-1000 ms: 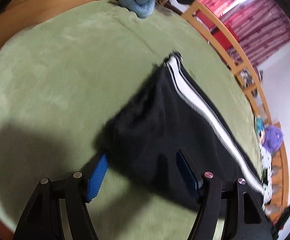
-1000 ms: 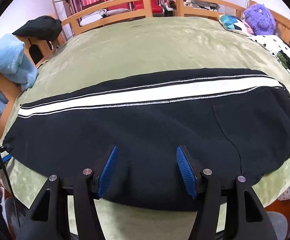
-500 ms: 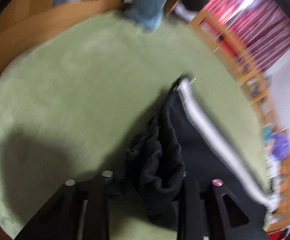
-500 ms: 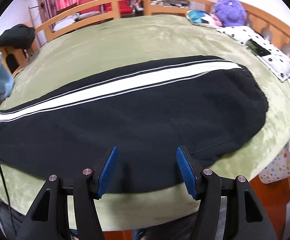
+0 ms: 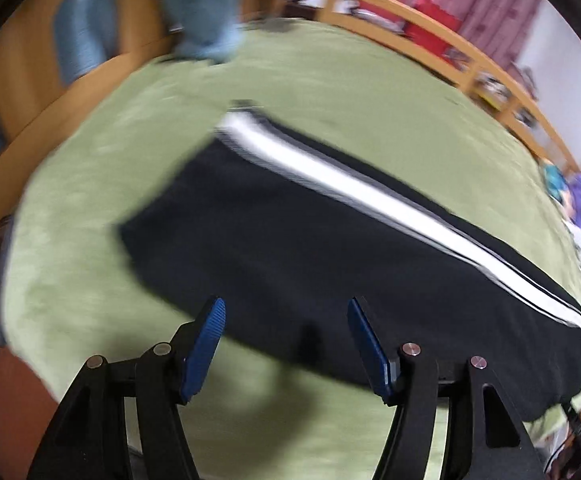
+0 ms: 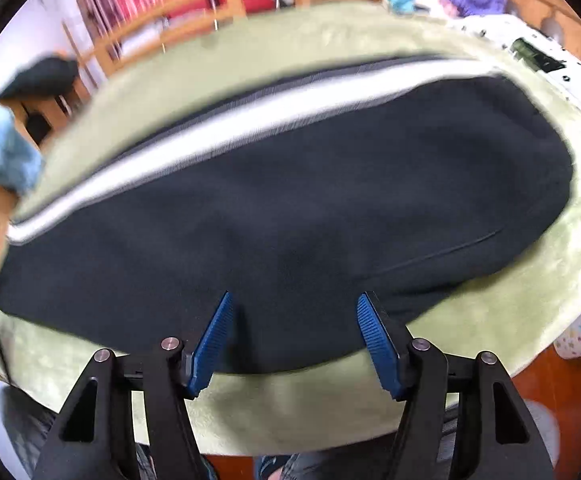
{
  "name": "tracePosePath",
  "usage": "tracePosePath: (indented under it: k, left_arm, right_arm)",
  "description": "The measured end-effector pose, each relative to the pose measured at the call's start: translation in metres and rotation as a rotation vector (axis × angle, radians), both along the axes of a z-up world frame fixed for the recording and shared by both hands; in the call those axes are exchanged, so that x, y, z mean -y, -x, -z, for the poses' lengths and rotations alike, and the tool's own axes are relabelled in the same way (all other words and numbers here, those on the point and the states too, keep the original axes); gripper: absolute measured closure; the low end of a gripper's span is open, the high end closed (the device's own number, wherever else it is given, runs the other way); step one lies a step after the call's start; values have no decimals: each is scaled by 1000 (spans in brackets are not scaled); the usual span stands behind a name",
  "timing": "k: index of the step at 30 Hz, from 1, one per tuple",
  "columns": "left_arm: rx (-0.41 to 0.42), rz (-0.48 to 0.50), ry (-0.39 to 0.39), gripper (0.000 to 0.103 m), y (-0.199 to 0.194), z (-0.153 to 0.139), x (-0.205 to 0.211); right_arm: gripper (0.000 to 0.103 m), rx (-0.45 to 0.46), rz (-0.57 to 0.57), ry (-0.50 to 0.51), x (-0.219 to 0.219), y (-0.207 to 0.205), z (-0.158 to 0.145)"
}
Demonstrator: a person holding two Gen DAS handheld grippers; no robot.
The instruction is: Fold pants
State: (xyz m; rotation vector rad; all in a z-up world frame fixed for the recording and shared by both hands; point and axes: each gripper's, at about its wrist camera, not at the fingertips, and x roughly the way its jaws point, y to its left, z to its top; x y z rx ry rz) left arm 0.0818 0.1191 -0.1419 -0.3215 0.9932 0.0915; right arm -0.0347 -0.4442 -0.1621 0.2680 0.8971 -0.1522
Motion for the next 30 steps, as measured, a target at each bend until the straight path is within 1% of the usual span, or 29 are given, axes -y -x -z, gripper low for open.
tracePosePath:
  k: [2,3,4,5,6,8,9,10,11,12,13,14,15,17,18,19,20,21,22,23,24,26,28,30]
  left_arm:
    - [24,70,7,40,-5,-2,39]
    - [26,96,9,40,-9,-1,57]
    - [28,146,20,40,-16,3,85]
    - [31,172,24,40,-19,4,97]
    - [35,215,19,40,-25,11,122]
    - [19,255,-17,40,-28,27,154]
    - [-21,272,-52,40,-30,40,168]
    - [-83,278,-89,39,-29,59,179]
    - [-80,273,-134,39,-23,66,186]
    - [-34,275,-181,36,-15,65,192]
    - [-28,292,-216,35,-10,63,197]
    - [-37,298,-216,35,-11,61,198]
    - [-46,300,-198,35,-11,59,195]
    - [-68,281,-118,35,-14,57,185]
    - [-73,265,-68,35,-15,55,178]
    - [-75,255,-43,35,-17,56,178]
    - [-80,247,-24,35,-18,56,177]
    - [-81,246,-22,34,-20,56,179]
    - [-81,247,-28,34,-19,56,180]
    - [-81,246,-33,34,-17,56,181]
    - [-75,249,-32,34,-14,53,183]
    - [-56,261,-4,34,-19,48,181]
    - [-34,282,29,34,-15,44,182]
    - [-46,273,26,34,-17,48,185]
  right_arm:
    - [39,55,46,22,26,10,-16]
    - [36,85,83,37,43,15,-24]
    - [29,105,139,57,67,20,-31]
    - [27,111,172,61,83,21,-33]
    - [26,114,207,49,104,21,-34]
    - [26,107,277,-30,144,15,-27]
    - [26,102,301,-78,161,12,-20]
    - [26,89,327,-128,176,6,-12]
    - [26,88,340,-183,188,4,-3]
    - [26,90,346,-235,199,0,4]
    - [26,91,351,-278,207,-6,12]
    - [26,94,350,-298,207,-10,17]
    - [26,94,347,-321,209,-18,21]
    - [26,93,329,-358,213,-33,30]
    - [23,98,332,-378,214,-41,33]
    - [25,102,354,-388,216,-50,37]
    - [30,108,365,-387,216,-50,38]
    - [58,116,388,-367,219,-51,36]
    - [70,119,384,-335,221,-55,32]
    - [73,142,341,-316,224,-55,24]
    - [78,163,334,-315,228,-54,20]
    - [79,246,293,-323,238,-48,-2]
    - [79,257,284,-274,237,-50,-9]
    - [77,212,273,-223,234,-58,0]
